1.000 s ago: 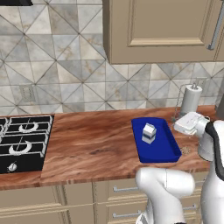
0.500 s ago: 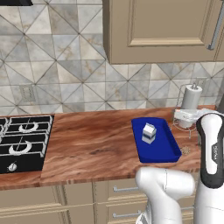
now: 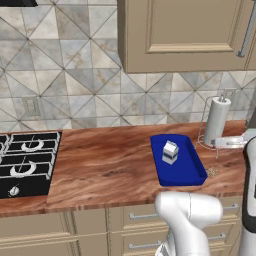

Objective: Take out the milk from the fridge and place it on the tray on the counter. Then take the sugar cube near the tray and place it in the tray.

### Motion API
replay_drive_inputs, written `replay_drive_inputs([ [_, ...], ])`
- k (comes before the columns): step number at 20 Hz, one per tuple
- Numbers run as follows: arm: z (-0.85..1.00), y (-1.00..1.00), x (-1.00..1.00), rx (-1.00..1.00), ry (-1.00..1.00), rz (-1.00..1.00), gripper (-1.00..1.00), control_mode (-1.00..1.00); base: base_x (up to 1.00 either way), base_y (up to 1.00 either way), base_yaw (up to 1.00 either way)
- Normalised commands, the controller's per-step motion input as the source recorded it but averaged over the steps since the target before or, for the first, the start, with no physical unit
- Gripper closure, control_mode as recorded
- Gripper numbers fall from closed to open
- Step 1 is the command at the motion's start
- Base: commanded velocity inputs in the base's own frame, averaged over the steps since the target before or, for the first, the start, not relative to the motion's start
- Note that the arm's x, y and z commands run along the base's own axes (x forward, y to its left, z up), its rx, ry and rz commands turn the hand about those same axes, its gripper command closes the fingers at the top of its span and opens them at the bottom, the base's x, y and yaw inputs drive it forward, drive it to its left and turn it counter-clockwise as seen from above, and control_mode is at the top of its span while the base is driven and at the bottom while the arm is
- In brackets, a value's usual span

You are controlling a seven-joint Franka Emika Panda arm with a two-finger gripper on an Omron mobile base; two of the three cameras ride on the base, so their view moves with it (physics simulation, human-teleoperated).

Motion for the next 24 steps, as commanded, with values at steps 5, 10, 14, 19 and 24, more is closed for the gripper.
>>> replay_drive_inputs([
  [5, -0.03, -0.27, -0.89, -0.16, 0.13, 0.08, -1.0, -1.0, 0.0, 0.0, 0.0],
  [10, -0.15, -0.02, -0.36, -0.25, 0.25, 0.01, -1.0, -1.0, 0.0, 0.0, 0.0],
  [14, -0.04, 0.0, 0.14, -0.13, 0.28, 0.0, -1.0, -1.0, 0.0, 0.0, 0.0],
  [19, -0.22, -0.06, 0.04, -0.08, 0.21, -0.01, -1.0, -1.0, 0.0, 0.0, 0.0],
  [24, -0.18, -0.23, 0.01, -0.09, 0.18, 0.03, -1.0, -1.0, 0.0, 0.0, 0.0],
])
